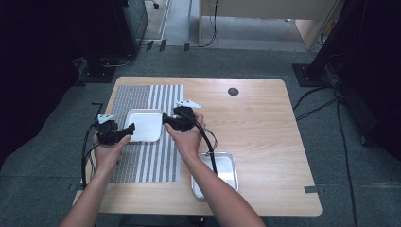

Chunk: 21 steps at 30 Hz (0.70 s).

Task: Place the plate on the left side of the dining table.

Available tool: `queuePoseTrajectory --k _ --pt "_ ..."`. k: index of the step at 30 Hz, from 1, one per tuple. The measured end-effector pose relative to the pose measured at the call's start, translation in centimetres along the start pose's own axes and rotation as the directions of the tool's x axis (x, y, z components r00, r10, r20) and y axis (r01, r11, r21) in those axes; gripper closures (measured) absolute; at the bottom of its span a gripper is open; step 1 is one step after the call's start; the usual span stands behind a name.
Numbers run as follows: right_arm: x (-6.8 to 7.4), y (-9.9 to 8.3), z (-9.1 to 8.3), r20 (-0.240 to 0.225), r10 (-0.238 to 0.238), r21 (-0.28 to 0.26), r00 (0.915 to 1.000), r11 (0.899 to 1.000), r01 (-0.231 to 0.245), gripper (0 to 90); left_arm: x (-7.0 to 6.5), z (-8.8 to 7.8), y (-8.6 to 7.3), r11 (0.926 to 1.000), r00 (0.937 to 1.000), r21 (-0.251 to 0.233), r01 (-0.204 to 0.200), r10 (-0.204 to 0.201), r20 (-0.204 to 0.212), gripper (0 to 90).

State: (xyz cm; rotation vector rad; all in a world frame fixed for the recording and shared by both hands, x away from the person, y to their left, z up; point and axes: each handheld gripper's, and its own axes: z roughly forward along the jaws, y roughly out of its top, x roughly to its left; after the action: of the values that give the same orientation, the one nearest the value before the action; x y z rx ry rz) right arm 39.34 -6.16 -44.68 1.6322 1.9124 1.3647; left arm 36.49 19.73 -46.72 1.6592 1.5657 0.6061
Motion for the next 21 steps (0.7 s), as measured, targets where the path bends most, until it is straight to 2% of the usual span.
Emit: queuePoseTrajectory --k 2,4,5,8,9,10,11,12,15,16,20,21 --pt "-0.2 0.0 -1.0 -0.017 -0.017 -0.014 0.9997 1.000 0.017 29.0 -0.2 -0.7 0.0 0.9998 0.9999 -0.019 -0.004 0.004 -0.010 21.6" --pt "-0.5 0.0 -2.3 0.012 -0.067 -0.011 0.9977 0.998 0.067 29.1 -0.3 -1.9 0.0 0.9984 0.9993 -0.056 -0.007 0.005 -0.038 18.3" --pt "-0.6 0.0 -2.6 0.013 -0.074 -0.010 0.9972 0.997 0.074 29.1 -0.3 -2.2 -0.1 0.9981 0.9993 -0.062 -0.005 0.003 -0.038 17.7" --pt "-0.9 0.0 -3.6 0.013 -0.076 -0.003 0.9970 0.997 0.076 29.0 -0.5 -2.7 -0.3 0.9978 0.9996 -0.063 -0.020 0.018 -0.024 16.9" --pt "-1.1 -0.1 -4.5 0.025 -0.091 0.001 0.9955 0.996 0.091 29.1 -0.7 -3.2 -0.6 0.9976 0.9993 -0.062 -0.033 0.032 -0.018 16.0" --pt "-1.1 -0.1 -4.5 0.025 -0.091 0.001 0.9955 0.996 0.091 29.1 -0.7 -3.2 -0.6 0.9976 0.9993 -0.062 -0.033 0.032 -0.018 15.7" --pt "-1.5 -0.2 -5.4 0.019 -0.098 0.003 0.9950 0.995 0.098 29.0 -0.7 -3.7 -0.8 0.9970 0.9990 -0.067 -0.040 0.038 -0.021 15.2" --pt "-1.5 -0.2 -5.4 0.019 -0.098 0.003 0.9950 0.995 0.098 29.0 -0.7 -3.7 -0.8 0.9970 0.9990 -0.067 -0.040 0.038 -0.021 15.2" --pt "-2.2 -0.5 -7.2 0.027 -0.097 0.006 0.9949 0.995 0.097 29.1 -0.6 -4.5 -1.0 0.9961 0.9992 -0.081 -0.036 0.035 -0.022 15.2" --pt "-2.2 -0.5 -7.2 0.027 -0.097 0.006 0.9949 0.995 0.097 29.1 -0.7 -4.7 -1.1 0.9957 0.9992 -0.085 -0.037 0.035 -0.021 15.2" --pt "-3.2 -0.9 -9.4 0.042 -0.108 -0.009 0.9933 0.994 0.108 29.1 -1.1 -5.8 -1.7 0.9946 0.9989 -0.093 -0.047 0.046 -0.009 14.9" --pt "-3.2 -0.9 -9.4 0.042 -0.108 -0.009 0.9933 0.994 0.108 29.1 -1.1 -5.8 -1.7 0.9946 0.9989 -0.093 -0.047 0.046 -0.009 14.9"
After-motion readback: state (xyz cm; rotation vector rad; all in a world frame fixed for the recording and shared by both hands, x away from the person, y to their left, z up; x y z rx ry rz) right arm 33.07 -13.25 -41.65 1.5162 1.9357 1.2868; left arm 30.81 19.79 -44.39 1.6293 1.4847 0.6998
